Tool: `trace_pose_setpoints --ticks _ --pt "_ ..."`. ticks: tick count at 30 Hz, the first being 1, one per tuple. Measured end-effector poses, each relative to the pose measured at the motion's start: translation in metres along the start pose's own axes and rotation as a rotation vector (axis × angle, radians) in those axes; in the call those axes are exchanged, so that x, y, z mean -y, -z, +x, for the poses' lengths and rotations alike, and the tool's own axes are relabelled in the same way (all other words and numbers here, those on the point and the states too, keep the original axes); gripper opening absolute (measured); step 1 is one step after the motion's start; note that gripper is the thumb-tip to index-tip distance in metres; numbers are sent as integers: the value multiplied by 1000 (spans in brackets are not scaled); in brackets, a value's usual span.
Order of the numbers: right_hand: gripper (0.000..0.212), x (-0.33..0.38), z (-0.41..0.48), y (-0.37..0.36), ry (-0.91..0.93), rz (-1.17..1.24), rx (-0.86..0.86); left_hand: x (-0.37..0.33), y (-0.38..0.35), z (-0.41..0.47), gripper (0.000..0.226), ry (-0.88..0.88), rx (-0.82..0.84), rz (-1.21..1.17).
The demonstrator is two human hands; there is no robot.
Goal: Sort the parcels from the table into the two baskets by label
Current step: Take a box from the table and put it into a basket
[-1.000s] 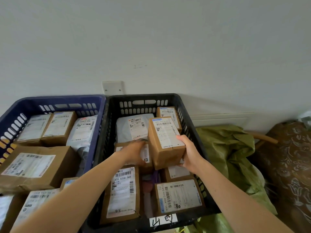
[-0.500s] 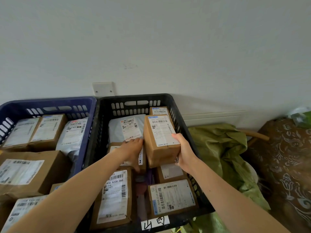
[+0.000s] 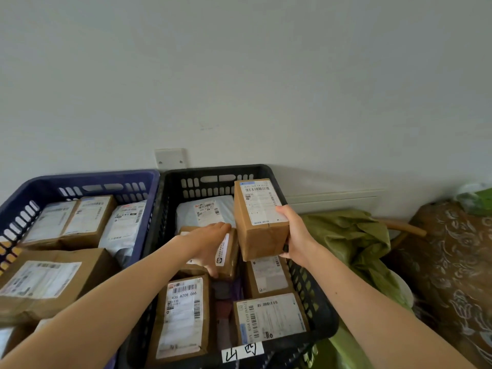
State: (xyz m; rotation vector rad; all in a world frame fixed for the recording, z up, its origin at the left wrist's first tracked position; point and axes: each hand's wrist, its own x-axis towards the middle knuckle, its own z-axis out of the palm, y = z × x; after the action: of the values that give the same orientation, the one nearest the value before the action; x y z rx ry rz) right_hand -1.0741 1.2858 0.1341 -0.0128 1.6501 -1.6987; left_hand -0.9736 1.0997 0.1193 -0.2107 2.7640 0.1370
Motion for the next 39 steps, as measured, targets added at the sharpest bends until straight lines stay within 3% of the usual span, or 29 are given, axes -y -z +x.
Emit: trace_pose_setpoints --ticks 7,11,20,25,29,35,39 --pt "29 8 -5 0 -6 50 -3 3 13 -13 124 -63 -63 97" --pt "28 8 -5 -3 1 24 6 5 19 -20 123 -140 -52 367" --pt "31 -11 -2 -15 -56 30 77 12 29 -39 127 -197 63 704" --pt "15 -31 2 -25 -88 -28 67 20 28 -51 121 -260 133 797" --pt "18 -47 11 -33 -111 -43 32 35 23 -57 124 -234 152 725" --pt "21 -58 16 -39 -107 -23 25 50 8 -64 120 -140 168 419" --pt "36 -65 22 -41 -65 -111 61 55 -7 -64 118 -98 236 241"
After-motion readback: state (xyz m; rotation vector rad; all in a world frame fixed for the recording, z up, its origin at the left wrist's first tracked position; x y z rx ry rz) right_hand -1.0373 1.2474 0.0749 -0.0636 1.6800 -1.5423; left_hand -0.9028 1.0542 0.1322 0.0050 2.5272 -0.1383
